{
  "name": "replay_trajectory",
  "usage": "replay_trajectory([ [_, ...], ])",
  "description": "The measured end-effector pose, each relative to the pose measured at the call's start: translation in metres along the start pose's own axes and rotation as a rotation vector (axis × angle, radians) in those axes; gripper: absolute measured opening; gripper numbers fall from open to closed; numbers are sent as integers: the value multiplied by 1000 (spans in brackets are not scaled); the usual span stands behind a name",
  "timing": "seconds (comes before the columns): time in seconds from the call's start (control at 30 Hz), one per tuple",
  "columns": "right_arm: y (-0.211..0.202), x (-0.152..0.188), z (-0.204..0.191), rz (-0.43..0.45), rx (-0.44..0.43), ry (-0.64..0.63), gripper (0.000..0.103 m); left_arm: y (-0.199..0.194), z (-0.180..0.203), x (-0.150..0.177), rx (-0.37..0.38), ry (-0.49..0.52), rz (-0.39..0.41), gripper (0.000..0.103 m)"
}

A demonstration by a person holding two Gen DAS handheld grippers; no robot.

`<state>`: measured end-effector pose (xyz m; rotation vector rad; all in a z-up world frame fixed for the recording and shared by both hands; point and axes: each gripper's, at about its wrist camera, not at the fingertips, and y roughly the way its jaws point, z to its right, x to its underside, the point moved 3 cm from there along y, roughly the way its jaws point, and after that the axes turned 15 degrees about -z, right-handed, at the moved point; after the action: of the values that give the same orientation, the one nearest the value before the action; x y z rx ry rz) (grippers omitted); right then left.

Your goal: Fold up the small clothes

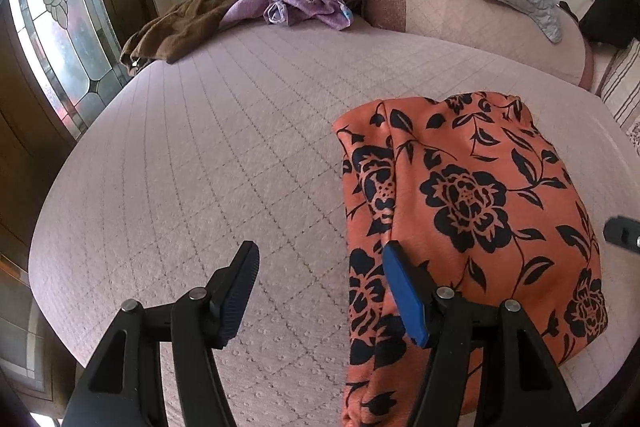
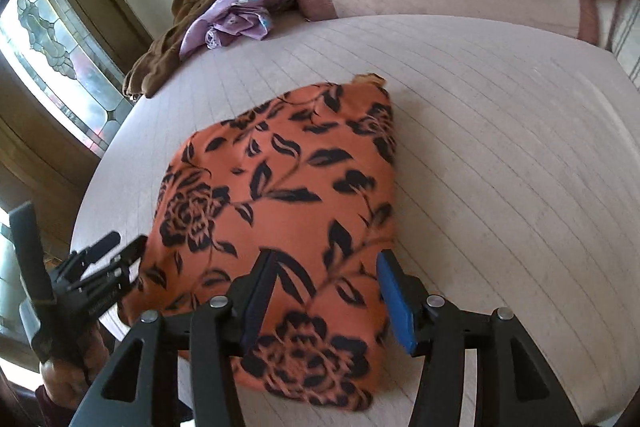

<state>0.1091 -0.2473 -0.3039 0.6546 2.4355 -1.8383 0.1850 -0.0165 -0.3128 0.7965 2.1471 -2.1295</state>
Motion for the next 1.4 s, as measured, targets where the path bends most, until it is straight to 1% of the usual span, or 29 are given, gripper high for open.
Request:
replay_trajectory([
  [0.07,-3,7,5,-1,6,0,56,0,-1,-1,4,-7,-1,65],
  [0.23,4,16,10,-30,-12,-2,56,0,1,-2,-2,-14,-1,65],
  [0.33,20,21,5,-67,-37,-13,58,7,3,-4,-3,-14,-17,65],
  [0.37,30,22,2,-88,-28,-25,58,11,3,-8,0,-14,-32,66],
  [0.4,35,22,0,-87,3,-39,59,16,4,-10,4,-14,-48,66],
  [0.43,37,22,-2,-81,18,-51,63,20,4,-12,10,-15,-65,66],
  [0.47,38,22,-4,-78,19,-60,66,23,4,-15,18,-15,-77,67],
  [0.53,36,21,-4,-88,4,-71,66,22,3,-19,29,-8,-81,67],
  [0.57,34,21,-3,-93,-6,-75,66,20,1,-21,49,-13,-82,67],
  [0.6,31,20,-1,-95,-25,-76,66,18,-4,-24,89,-25,-81,67],
  [0.67,21,16,7,-75,-59,-59,66,15,-14,-30,191,-61,-85,67],
  [0.77,7,11,22,-30,-90,-29,66,13,-26,-38,307,-112,-83,73],
  [0.83,4,7,30,-14,-118,-8,66,15,-30,-42,333,-119,-88,74],
  [0.97,5,-3,47,2,-175,67,66,24,-25,-44,327,-118,-119,74],
  [1.03,3,-8,43,35,-176,58,64,32,-23,-45,288,-106,-142,74],
  [1.07,3,-13,38,36,-169,45,57,40,-20,-45,247,-106,-162,74],
  [1.1,4,-19,31,40,-154,33,50,44,-18,-45,230,-105,-174,77],
  [1.13,7,-27,24,44,-127,25,35,48,-17,-45,220,-104,-183,77],
  [1.17,12,-36,19,35,-108,18,34,51,-16,-45,212,-105,-183,77],
  [1.23,27,-50,10,-2,-106,15,34,50,-14,-45,198,-93,-170,77],
  [1.3,53,-63,6,-78,-63,33,35,47,-9,-46,176,-73,-151,77],
  [1.33,60,-67,5,-93,-50,39,34,46,-9,-46,176,-71,-145,77],
  [1.4,54,-78,-5,-85,-16,10,34,41,-11,-46,191,-76,-131,77],
])
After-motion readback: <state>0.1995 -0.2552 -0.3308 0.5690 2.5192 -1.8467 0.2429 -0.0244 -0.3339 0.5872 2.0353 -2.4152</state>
